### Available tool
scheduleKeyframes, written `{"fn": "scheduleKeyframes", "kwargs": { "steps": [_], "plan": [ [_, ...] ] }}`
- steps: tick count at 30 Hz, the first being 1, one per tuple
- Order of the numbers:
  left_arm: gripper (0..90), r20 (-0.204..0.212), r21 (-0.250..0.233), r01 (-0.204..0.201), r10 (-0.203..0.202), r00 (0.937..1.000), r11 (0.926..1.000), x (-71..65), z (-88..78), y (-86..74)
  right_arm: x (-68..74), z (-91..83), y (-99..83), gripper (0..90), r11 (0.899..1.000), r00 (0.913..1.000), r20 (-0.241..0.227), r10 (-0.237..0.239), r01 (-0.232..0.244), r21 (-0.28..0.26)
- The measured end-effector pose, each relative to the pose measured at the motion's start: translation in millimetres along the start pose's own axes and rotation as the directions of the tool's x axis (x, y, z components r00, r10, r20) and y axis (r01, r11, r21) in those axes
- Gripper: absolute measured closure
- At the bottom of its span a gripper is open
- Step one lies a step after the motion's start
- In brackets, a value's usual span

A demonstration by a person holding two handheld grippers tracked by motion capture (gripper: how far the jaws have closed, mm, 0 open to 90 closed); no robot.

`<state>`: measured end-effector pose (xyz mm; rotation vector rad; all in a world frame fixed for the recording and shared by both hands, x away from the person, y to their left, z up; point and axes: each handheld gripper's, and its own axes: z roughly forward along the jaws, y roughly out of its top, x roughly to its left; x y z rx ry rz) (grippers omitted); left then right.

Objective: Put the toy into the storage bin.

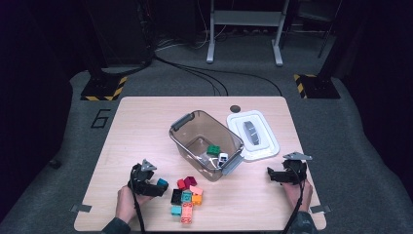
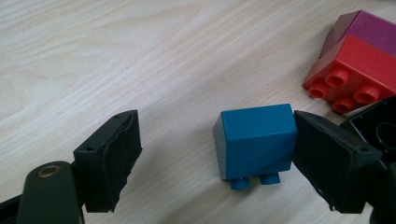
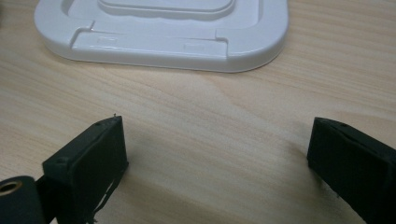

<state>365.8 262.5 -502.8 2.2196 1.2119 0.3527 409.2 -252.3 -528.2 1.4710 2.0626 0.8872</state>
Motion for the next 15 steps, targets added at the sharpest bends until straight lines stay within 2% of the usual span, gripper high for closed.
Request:
{"fn": "scheduleKeyframes", "kwargs": {
  "steps": [5, 10, 11, 14, 15],
  "plan": [
    [16.7, 0.009, -0.004, 0.014, -0.014, 0.9999, 0.9999, 4.1, -5.1, -3.6, 0.0, 0.0, 0.0, 3.9, 1.000, 1.0000, 0.000, 0.000, 0.000, 0.000],
    [16.3, 0.022, -0.035, 0.040, -0.039, 0.9990, 0.9986, 0.5, -11.4, -5.9, -0.1, 0.0, 0.0, 4.0, 1.000, 1.0000, 0.002, -0.001, 0.001, 0.000],
    [16.2, 0.020, -0.031, 0.032, -0.031, 0.9993, 0.9990, 0.2, -12.8, -6.1, 0.0, 0.0, 0.0, 4.0, 1.000, 1.0000, 0.000, 0.000, 0.000, -0.001],
    [15.8, 0.028, -0.052, 0.051, -0.050, 0.9984, 0.9973, -2.7, -14.0, -7.8, -0.2, 0.1, 0.1, 4.1, 1.000, 1.0000, 0.002, -0.001, 0.001, 0.000],
    [15.8, 0.034, -0.062, 0.076, -0.074, 0.9967, 0.9951, -4.6, -13.7, -8.4, -0.2, 0.1, 0.1, 4.1, 1.000, 1.0000, 0.002, -0.001, 0.001, 0.000]
  ]
}}
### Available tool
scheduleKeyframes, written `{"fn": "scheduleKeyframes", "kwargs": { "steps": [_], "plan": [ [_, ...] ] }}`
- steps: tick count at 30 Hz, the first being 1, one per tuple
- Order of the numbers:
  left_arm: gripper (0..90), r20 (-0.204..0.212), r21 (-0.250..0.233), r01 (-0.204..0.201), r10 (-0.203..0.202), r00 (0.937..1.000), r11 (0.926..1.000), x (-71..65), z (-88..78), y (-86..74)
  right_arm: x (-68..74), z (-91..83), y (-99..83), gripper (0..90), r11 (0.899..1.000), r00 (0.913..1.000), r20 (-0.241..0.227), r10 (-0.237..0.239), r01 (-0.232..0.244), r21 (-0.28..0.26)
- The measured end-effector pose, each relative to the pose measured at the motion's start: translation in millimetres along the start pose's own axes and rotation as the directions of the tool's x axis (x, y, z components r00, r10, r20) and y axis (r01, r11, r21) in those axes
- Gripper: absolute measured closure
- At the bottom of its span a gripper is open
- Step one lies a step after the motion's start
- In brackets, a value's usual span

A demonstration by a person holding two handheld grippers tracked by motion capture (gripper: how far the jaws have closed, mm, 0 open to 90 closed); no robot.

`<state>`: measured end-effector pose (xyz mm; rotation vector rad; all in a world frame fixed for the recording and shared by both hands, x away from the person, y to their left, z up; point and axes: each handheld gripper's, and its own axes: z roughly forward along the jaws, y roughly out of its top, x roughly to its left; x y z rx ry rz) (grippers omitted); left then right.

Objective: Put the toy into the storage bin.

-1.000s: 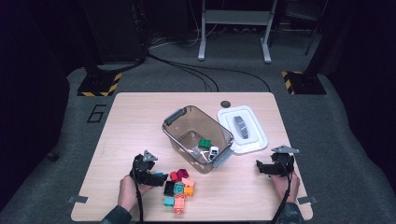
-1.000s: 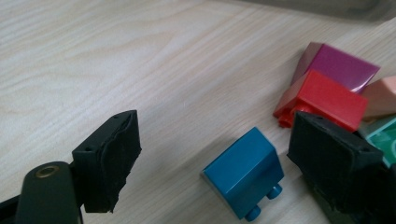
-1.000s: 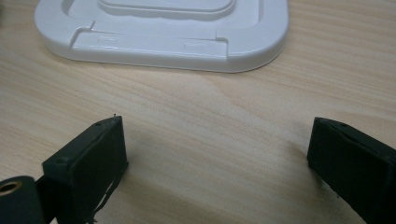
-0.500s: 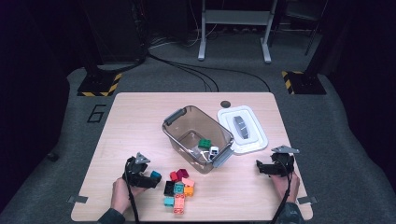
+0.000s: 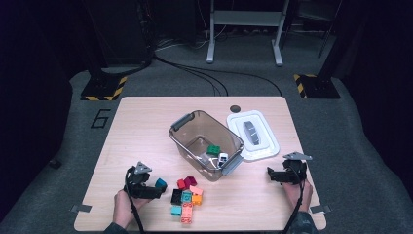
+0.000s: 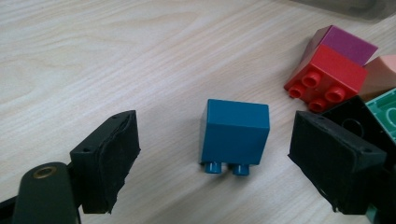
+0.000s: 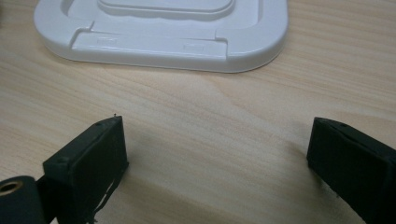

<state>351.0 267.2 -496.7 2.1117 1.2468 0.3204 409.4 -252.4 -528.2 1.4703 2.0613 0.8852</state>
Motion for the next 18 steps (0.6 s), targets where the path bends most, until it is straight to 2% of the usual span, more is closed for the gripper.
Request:
{"fn": "scheduleKeyframes", "kwargs": {
  "steps": [3, 5, 7, 10, 11, 14, 15, 16, 18],
  "plan": [
    [16.2, -0.001, 0.002, -0.004, 0.004, 1.0000, 1.0000, -1.1, 2.8, -0.9, 0.3, -0.1, -0.1, 4.2, 1.000, 1.0000, -0.001, 0.002, -0.002, -0.001],
    [23.5, 0.002, -0.009, -0.014, 0.014, 0.9999, 0.9999, -4.5, 5.5, -0.2, 0.2, -0.1, 0.0, 4.2, 1.000, 1.0000, -0.001, 0.002, -0.002, -0.001],
    [25.2, 0.002, -0.009, -0.029, 0.029, 0.9996, 0.9995, -5.6, 6.0, 0.4, 0.2, 0.0, 0.0, 4.2, 1.000, 1.0000, 0.000, 0.002, -0.002, -0.001],
    [35.7, 0.001, 0.006, -0.049, 0.049, 0.9988, 0.9988, -7.5, 8.1, 2.1, 0.2, -0.1, 0.0, 4.3, 1.000, 1.0000, 0.000, 0.003, -0.003, -0.001],
    [35.7, 0.007, 0.010, -0.061, 0.061, 0.9981, 0.9981, -7.3, 9.0, 2.7, 0.2, -0.1, 0.0, 4.3, 1.000, 1.0000, 0.000, 0.003, -0.003, -0.001],
    [40.5, 0.005, 0.012, -0.070, 0.070, 0.9975, 0.9975, -7.8, 11.2, 4.1, 0.2, -0.1, 0.0, 4.3, 1.000, 1.0000, 0.000, 0.003, -0.003, -0.001],
    [44.7, 0.011, 0.018, -0.068, 0.068, 0.9976, 0.9975, -8.0, 12.0, 4.5, 0.1, 0.0, 0.1, 4.3, 1.000, 1.0000, 0.000, 0.002, -0.002, -0.001],
    [44.7, 0.001, 0.006, -0.059, 0.059, 0.9983, 0.9982, -9.2, 14.3, 4.4, 0.1, 0.0, 0.1, 4.3, 1.000, 1.0000, 0.000, 0.002, -0.002, -0.001],
    [51.4, 0.007, 0.023, -0.087, 0.087, 0.9962, 0.9959, -8.6, 15.4, 5.3, 0.2, 0.0, 0.1, 4.3, 1.000, 1.0000, 0.000, 0.003, -0.003, -0.001]
  ]
}}
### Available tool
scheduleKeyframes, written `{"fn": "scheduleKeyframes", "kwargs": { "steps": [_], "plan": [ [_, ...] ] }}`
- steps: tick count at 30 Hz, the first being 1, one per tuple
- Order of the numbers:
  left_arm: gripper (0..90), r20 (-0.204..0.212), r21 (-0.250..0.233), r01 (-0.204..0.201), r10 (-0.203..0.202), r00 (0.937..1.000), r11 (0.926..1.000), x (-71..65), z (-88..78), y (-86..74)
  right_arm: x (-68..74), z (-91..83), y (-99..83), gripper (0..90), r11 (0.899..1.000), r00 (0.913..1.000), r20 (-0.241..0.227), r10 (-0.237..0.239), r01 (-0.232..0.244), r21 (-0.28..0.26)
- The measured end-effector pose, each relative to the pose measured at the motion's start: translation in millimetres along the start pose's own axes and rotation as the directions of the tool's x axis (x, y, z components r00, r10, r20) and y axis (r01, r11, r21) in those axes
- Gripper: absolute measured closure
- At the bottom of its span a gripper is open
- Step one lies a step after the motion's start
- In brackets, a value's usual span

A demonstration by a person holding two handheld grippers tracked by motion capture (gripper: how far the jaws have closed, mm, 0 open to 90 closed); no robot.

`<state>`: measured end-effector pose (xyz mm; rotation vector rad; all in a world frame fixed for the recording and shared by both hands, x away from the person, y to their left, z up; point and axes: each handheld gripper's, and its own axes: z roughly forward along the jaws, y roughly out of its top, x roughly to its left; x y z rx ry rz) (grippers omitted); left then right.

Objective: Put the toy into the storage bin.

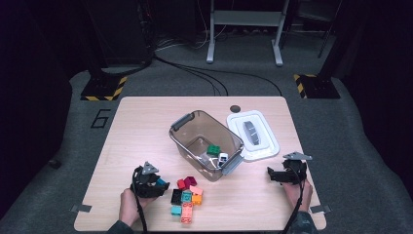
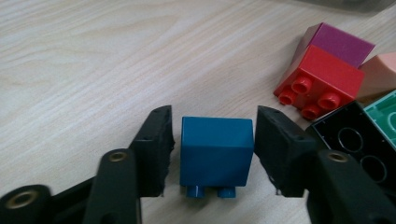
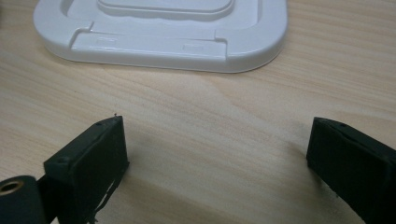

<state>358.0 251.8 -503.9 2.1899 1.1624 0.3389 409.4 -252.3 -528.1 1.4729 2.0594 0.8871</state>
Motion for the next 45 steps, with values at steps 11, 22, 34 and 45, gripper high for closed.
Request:
{"fn": "scheduleKeyframes", "kwargs": {
  "steps": [11, 22, 34, 45],
  "plan": [
    [59.1, 0.002, -0.021, -0.009, 0.009, 1.0000, 0.9997, 4.7, 0.2, 4.7, -0.1, 0.0, 0.0, 4.5, 1.000, 1.0000, 0.000, 0.000, 0.000, -0.001],
    [59.1, 0.015, -0.038, -0.022, 0.022, 0.9996, 0.9990, 12.9, -6.9, 23.2, 0.0, 0.0, 0.0, 4.5, 1.000, 1.0000, 0.000, 0.000, 0.000, -0.001],
    [59.1, 0.038, -0.053, -0.048, 0.050, 0.9980, 0.9974, 23.6, -21.9, 51.9, -0.1, 0.2, 0.2, 4.4, 1.000, 1.0000, -0.001, 0.000, 0.000, 0.000],
    [59.1, 0.037, -0.091, -0.086, 0.090, 0.9953, 0.9922, 28.6, -45.9, 86.0, 0.0, 0.1, 0.1, 4.5, 1.000, 1.0000, 0.000, 0.000, 0.000, -0.001]
  ]
}}
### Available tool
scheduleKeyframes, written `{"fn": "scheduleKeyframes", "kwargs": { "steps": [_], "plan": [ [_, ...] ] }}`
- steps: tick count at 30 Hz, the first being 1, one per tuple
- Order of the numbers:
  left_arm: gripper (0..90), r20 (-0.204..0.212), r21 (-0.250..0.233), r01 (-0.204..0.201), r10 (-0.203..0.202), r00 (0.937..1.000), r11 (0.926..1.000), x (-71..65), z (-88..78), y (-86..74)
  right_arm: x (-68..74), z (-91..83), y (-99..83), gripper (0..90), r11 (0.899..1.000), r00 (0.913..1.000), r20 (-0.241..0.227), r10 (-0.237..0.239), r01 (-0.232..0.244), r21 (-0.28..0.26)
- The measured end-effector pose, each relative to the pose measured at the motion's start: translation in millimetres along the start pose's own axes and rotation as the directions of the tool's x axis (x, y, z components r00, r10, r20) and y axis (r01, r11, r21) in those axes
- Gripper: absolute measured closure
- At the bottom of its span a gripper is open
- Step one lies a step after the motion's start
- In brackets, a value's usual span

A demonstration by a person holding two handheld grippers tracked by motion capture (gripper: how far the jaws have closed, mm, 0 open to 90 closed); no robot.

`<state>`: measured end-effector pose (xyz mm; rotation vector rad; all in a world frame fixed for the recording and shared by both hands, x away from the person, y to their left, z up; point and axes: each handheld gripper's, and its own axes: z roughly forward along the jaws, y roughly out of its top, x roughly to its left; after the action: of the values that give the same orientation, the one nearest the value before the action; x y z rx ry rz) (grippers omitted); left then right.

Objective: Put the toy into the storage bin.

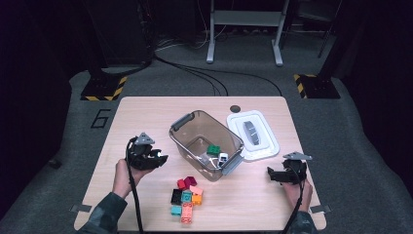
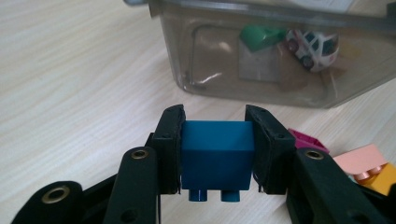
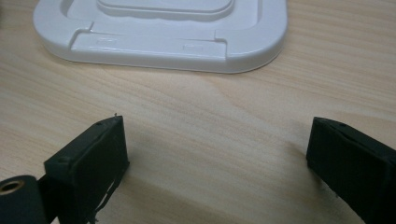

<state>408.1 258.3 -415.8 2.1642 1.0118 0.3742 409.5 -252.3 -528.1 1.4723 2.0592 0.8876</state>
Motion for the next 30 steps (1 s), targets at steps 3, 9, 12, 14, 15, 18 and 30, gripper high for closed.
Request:
{"fn": "scheduleKeyframes", "kwargs": {
  "steps": [3, 9, 12, 14, 15, 18, 30],
  "plan": [
    [59.2, -0.004, -0.010, -0.006, 0.006, 1.0000, 0.9999, 0.8, -4.8, 7.9, 0.0, 0.0, 0.0, 4.5, 1.000, 1.0000, 0.000, 0.000, 0.000, 0.000],
    [59.2, -0.009, -0.022, -0.024, 0.024, 0.9997, 0.9995, 4.2, -14.4, 26.1, 0.0, 0.0, -0.1, 4.5, 1.000, 1.0000, 0.000, 0.000, 0.000, 0.000],
    [59.2, -0.016, -0.023, -0.035, 0.034, 0.9993, 0.9991, 6.0, -15.2, 36.1, 0.0, 0.0, -0.1, 4.5, 1.000, 1.0000, 0.000, 0.000, 0.000, 0.000],
    [59.2, -0.013, -0.027, -0.031, 0.031, 0.9994, 0.9991, 7.8, -15.0, 42.9, 0.0, -0.1, -0.1, 4.6, 1.000, 1.0000, 0.000, 0.001, -0.001, -0.001],
    [59.2, -0.018, -0.025, -0.041, 0.041, 0.9990, 0.9988, 8.5, -15.6, 46.5, 0.0, -0.1, -0.1, 4.6, 1.000, 1.0000, 0.000, 0.001, -0.001, -0.001],
    [59.2, -0.021, -0.047, -0.042, 0.041, 0.9989, 0.9980, 9.0, -18.3, 56.4, 0.0, -0.1, -0.1, 4.6, 1.000, 1.0000, 0.000, 0.000, 0.000, -0.001],
    [59.1, -0.022, -0.062, -0.067, 0.066, 0.9976, 0.9958, 12.4, -15.2, 95.0, -0.1, -0.1, -0.1, 4.6, 1.000, 1.0000, 0.000, 0.000, 0.000, 0.000]
  ]
}}
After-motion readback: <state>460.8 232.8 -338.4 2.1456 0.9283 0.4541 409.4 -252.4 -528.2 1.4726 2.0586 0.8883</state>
